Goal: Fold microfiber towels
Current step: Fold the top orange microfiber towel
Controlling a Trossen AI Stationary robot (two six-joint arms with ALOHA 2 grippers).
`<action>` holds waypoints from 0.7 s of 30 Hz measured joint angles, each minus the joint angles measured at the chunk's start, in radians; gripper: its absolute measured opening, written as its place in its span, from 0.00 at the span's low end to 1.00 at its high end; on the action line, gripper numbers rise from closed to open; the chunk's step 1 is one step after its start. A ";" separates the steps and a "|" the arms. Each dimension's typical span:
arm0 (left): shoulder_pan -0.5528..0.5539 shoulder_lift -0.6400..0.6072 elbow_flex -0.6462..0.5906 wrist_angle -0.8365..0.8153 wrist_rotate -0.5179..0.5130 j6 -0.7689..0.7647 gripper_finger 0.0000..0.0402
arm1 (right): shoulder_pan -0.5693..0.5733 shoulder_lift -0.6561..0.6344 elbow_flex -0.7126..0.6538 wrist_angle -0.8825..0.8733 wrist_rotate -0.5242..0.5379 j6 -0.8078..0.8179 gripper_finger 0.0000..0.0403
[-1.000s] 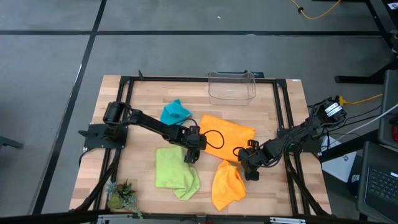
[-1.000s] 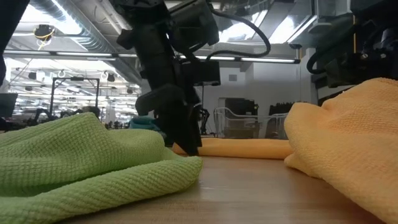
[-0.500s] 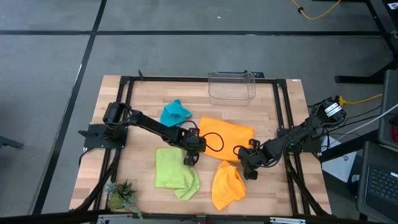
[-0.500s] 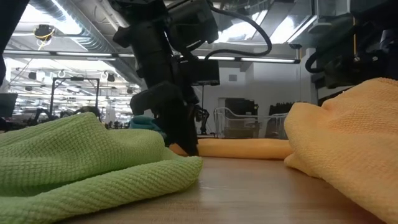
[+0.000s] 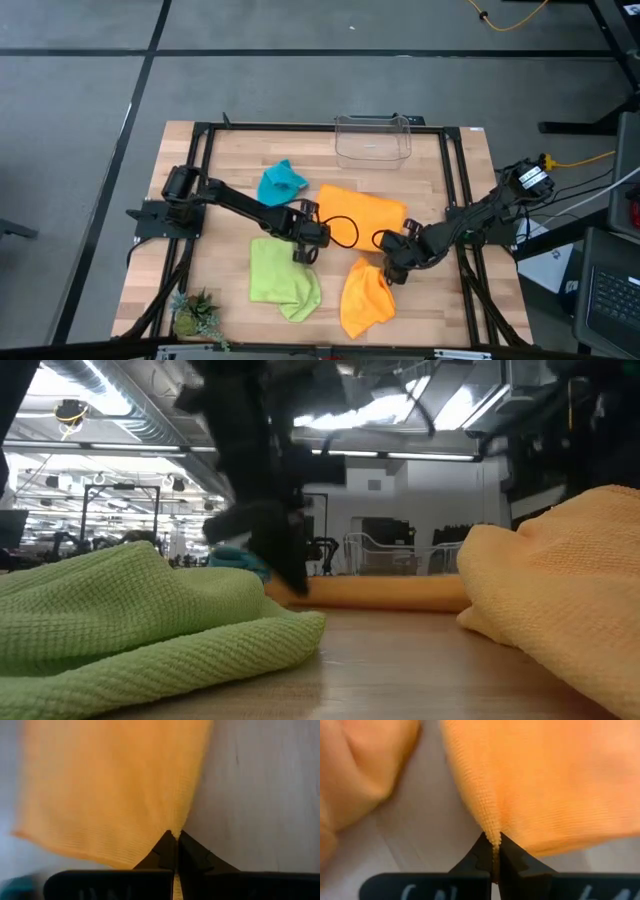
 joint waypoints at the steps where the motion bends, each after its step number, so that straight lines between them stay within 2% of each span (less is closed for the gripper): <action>1: -0.007 -0.011 0.020 -0.026 -0.040 0.008 0.00 | 0.001 0.000 0.031 -0.049 0.018 -0.001 0.02; 5: -0.021 -0.034 0.091 -0.153 -0.150 0.019 0.00 | 0.007 -0.001 0.159 -0.236 0.112 0.001 0.01; 10: -0.041 -0.048 0.203 -0.262 -0.183 0.019 0.00 | 0.026 -0.002 0.310 -0.382 0.206 0.000 0.01; 18: -0.116 -0.048 0.394 -0.489 -0.204 -0.003 0.00 | 0.092 -0.003 0.477 -0.491 0.239 0.000 0.01; 21: -0.144 -0.048 0.483 -0.589 -0.246 -0.008 0.00 | 0.116 -0.004 0.536 -0.538 0.242 0.000 0.01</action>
